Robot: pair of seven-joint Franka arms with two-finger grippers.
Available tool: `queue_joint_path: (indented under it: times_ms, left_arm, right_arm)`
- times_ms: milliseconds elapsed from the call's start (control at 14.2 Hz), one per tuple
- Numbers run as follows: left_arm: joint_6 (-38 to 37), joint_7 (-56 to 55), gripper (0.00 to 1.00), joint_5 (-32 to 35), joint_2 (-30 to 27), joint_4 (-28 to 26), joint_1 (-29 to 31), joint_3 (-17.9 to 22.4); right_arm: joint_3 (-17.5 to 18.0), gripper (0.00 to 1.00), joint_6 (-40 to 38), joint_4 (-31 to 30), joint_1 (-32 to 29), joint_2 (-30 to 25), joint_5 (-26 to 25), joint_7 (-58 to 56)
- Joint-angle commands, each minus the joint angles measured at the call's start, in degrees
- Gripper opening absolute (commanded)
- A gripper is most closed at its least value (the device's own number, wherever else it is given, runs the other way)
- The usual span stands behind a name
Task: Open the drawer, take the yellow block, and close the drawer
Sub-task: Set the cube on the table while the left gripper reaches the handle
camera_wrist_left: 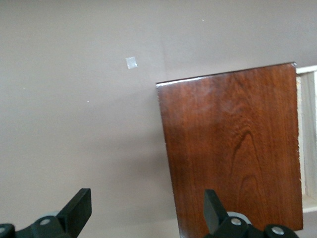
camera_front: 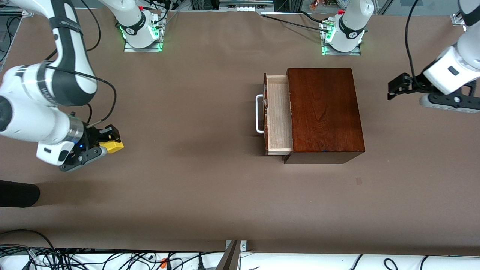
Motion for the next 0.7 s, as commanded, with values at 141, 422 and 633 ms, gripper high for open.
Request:
queue_joint_path:
  times_ms: [141,422,633]
  left_arm:
    - [-4.3,1.4,1.0,-1.2,1.4,0.5,-0.6,-9.4]
    - [-4.2,7.7,1.0,-2.1,8.0,4.6,-0.7,-17.9]
    - [-0.2,20.6,1.0,-3.3,13.4,4.6,-0.7,-25.3]
  right_arm:
    - [0.8,0.0,26.7,-25.5,0.0,-5.6,-1.3,7.1]
    - [0.9,0.0,36.2,-27.9,0.1,0.6,-1.2,12.5]
    - [0.9,0.03,41.7,-28.5,0.0,4.3,-1.1,12.5]
